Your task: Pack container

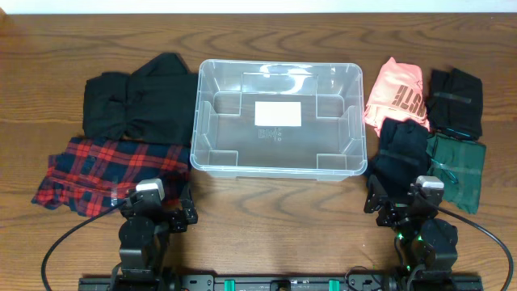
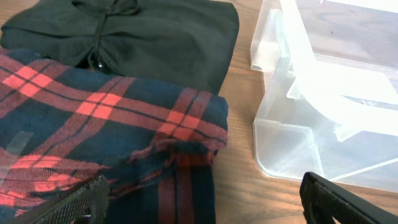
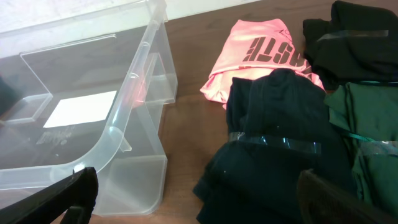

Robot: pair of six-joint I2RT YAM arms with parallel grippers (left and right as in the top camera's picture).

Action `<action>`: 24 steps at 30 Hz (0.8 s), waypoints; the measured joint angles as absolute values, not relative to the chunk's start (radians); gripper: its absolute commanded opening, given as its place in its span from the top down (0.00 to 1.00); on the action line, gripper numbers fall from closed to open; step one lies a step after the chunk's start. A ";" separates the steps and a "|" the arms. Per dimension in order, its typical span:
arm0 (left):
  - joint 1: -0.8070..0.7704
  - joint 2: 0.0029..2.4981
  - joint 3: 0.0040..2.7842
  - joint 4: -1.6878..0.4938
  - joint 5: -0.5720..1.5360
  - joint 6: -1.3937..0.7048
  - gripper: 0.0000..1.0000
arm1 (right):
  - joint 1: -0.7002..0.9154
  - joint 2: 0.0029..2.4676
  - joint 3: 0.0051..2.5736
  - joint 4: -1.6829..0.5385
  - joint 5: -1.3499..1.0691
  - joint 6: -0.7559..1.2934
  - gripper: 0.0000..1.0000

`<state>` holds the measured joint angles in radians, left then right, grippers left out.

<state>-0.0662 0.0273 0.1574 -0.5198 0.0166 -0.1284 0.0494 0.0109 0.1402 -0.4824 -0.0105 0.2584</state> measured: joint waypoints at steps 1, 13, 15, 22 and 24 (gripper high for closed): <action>-0.066 0.030 0.157 -0.520 0.017 -0.130 0.02 | 0.050 0.011 0.140 -0.482 -0.010 0.258 0.01; -0.066 0.038 0.157 -0.514 0.020 -0.131 0.02 | 0.050 0.011 0.140 -0.437 -0.049 0.305 0.01; -0.066 0.038 0.157 -0.513 0.020 -0.131 0.02 | 0.050 0.011 0.139 -0.419 -0.084 0.348 0.01; -0.067 0.039 0.157 -0.516 0.020 -0.131 0.02 | 0.050 0.056 0.216 -0.373 -0.225 0.410 0.01; -0.067 0.039 0.157 -0.517 0.020 -0.131 0.02 | 0.050 0.135 0.322 -0.448 -0.214 0.396 0.01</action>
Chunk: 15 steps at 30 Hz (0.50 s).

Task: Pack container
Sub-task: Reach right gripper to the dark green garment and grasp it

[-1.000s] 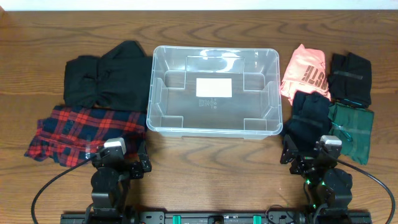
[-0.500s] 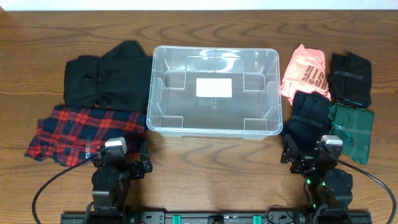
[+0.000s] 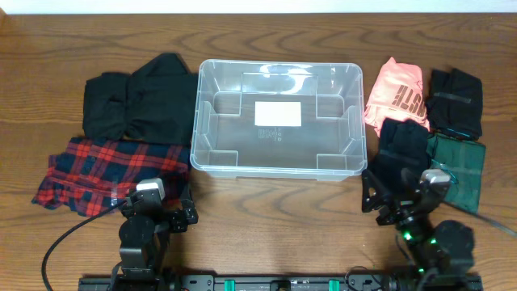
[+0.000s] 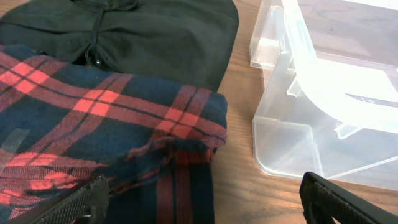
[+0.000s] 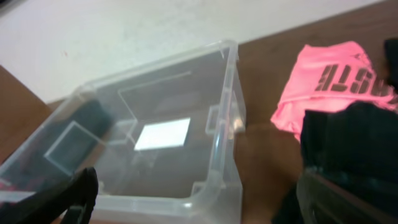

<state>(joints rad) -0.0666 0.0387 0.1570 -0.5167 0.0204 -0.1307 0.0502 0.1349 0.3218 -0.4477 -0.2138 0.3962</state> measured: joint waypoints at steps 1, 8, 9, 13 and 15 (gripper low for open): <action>-0.067 0.039 0.157 -0.517 0.021 -0.131 0.02 | 0.050 0.184 0.384 -0.484 -0.200 0.387 0.01; -0.067 0.039 0.157 -0.517 0.023 -0.131 0.02 | 0.042 0.644 0.855 -0.733 -0.020 0.337 0.01; -0.066 0.039 0.157 -0.517 0.023 -0.131 0.02 | 0.034 0.710 0.905 -0.748 -0.003 0.331 0.01; -0.067 0.039 0.157 -0.518 0.023 -0.131 0.02 | -0.055 0.984 1.092 -0.888 0.000 0.297 0.01; -0.066 0.040 0.157 -0.518 0.023 -0.131 0.02 | -0.126 1.110 1.169 -0.939 -0.029 0.276 0.01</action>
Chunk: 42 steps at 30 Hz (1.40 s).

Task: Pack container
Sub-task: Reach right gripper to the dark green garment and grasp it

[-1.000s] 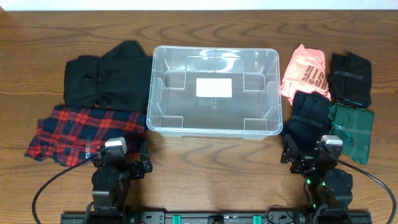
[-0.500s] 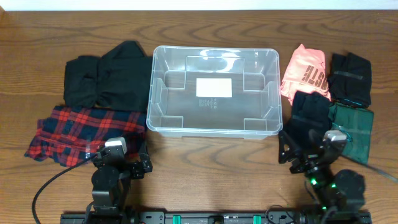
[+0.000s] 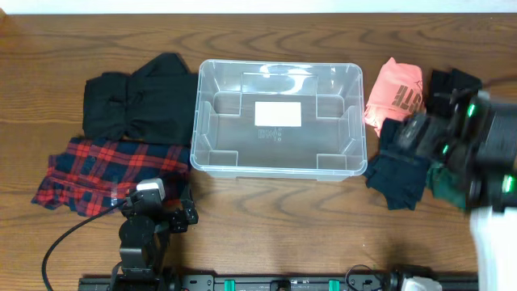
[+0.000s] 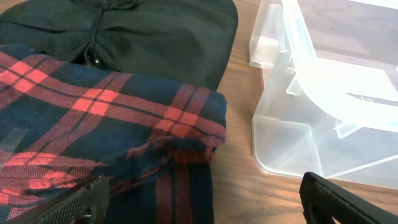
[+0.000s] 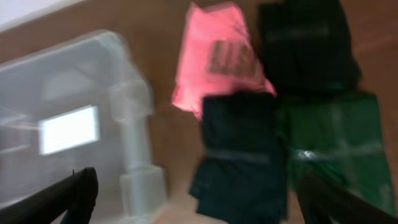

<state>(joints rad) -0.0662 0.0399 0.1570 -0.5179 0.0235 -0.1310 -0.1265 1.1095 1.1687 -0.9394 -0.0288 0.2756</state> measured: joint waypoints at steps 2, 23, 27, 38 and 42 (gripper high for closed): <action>-0.066 0.040 0.157 -0.517 0.023 -0.131 0.02 | -0.218 1.232 1.234 -0.978 -0.076 0.248 0.01; -0.066 0.041 0.157 -0.517 0.023 -0.131 0.02 | -0.836 1.759 1.284 -0.875 -0.274 0.039 0.01; -0.067 0.041 0.157 -0.517 0.023 -0.131 0.02 | -0.839 1.832 1.285 -0.891 -0.280 -0.010 0.01; -0.066 0.041 0.157 -0.517 0.023 -0.131 0.02 | -0.839 1.927 1.272 -0.890 -0.283 -0.064 0.25; -0.066 0.041 0.157 -0.517 0.023 -0.131 0.02 | -0.839 1.930 1.242 -0.864 -0.305 -0.069 0.46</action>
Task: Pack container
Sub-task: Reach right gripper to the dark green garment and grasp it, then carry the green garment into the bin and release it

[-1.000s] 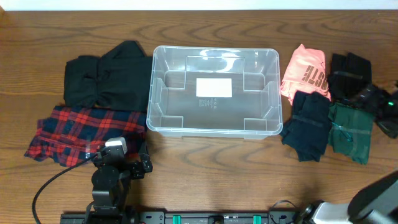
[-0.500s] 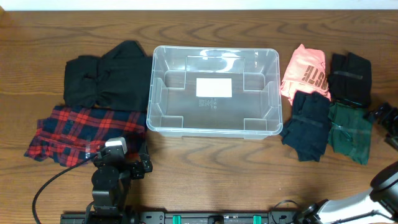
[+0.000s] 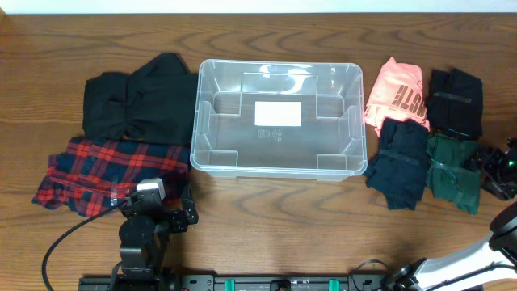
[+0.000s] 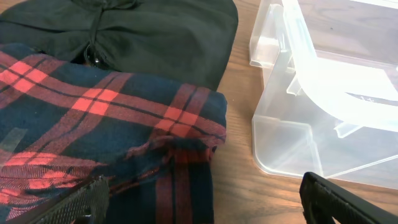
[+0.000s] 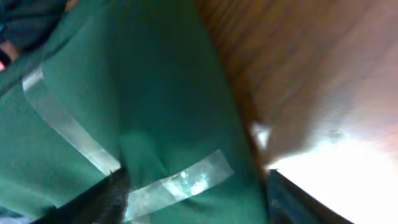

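Observation:
The clear plastic container [image 3: 275, 121] stands empty mid-table. To its left lie a black garment [image 3: 137, 101] and a red plaid garment [image 3: 109, 174]. Right of it lie a pink bundle [image 3: 396, 93], a black bundle [image 3: 456, 97], a navy bundle [image 3: 400, 162] and a taped green bundle [image 3: 452, 171]. My right gripper [image 3: 499, 170] is at the green bundle's right edge, open. Up close, the green bundle [image 5: 143, 112] lies between the fingers of my right gripper [image 5: 199, 199]. My left gripper [image 4: 205, 205] sits open near the plaid garment [image 4: 93, 118] and the container [image 4: 311, 93].
The left arm's base [image 3: 145, 234] rests at the table's front edge with its cable trailing left. Bare wood [image 5: 292, 68] shows just right of the green bundle. The right-hand bundles lie packed close together.
My right gripper was high above the right-hand bundles; now it is low at the far right, open, close against the green bundle. The left arm and all clothes are unchanged.
Both arms rested at the front edge, the right one facing the navy bundle. The right wrist then looked toward the container, then down over the right-hand bundles. Now it is down at the green bundle. The left arm stayed put.

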Robot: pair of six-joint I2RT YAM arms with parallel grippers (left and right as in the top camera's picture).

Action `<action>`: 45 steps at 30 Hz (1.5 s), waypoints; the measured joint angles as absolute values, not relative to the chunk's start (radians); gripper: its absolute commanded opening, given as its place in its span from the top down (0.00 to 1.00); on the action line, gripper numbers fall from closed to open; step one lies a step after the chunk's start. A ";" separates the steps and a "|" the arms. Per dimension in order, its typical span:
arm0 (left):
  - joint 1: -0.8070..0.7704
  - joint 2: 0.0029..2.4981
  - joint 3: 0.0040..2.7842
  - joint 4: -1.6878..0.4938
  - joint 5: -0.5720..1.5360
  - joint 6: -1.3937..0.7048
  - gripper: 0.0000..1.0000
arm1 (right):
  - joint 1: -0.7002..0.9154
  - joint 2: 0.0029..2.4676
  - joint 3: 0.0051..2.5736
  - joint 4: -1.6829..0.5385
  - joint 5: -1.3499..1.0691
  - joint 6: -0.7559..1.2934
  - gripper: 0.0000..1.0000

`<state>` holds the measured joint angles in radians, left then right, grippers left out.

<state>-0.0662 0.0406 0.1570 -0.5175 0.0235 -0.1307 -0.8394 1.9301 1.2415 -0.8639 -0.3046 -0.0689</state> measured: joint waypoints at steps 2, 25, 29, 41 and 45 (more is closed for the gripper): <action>-0.066 0.041 0.157 -0.517 0.023 -0.131 0.02 | -0.839 1.931 1.221 -0.857 -0.315 -0.071 0.55; -0.066 0.041 0.157 -0.517 0.023 -0.131 0.02 | -0.657 1.383 1.216 -0.859 -0.595 0.120 0.99; -0.066 0.041 0.157 -0.517 0.023 -0.131 0.02 | -0.488 1.245 1.216 -0.778 -0.654 0.203 0.99; -0.067 0.041 0.157 -0.517 0.023 -0.131 0.02 | 0.239 1.261 1.218 -0.439 -0.529 0.640 0.99; -0.067 0.041 0.157 -0.518 0.023 -0.131 0.02 | 0.425 1.415 1.218 -0.359 -0.416 0.809 0.99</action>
<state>-0.0666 0.0406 0.1570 -0.5179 0.0235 -0.1310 0.4252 1.4147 1.2182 -0.3588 -0.4164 0.8093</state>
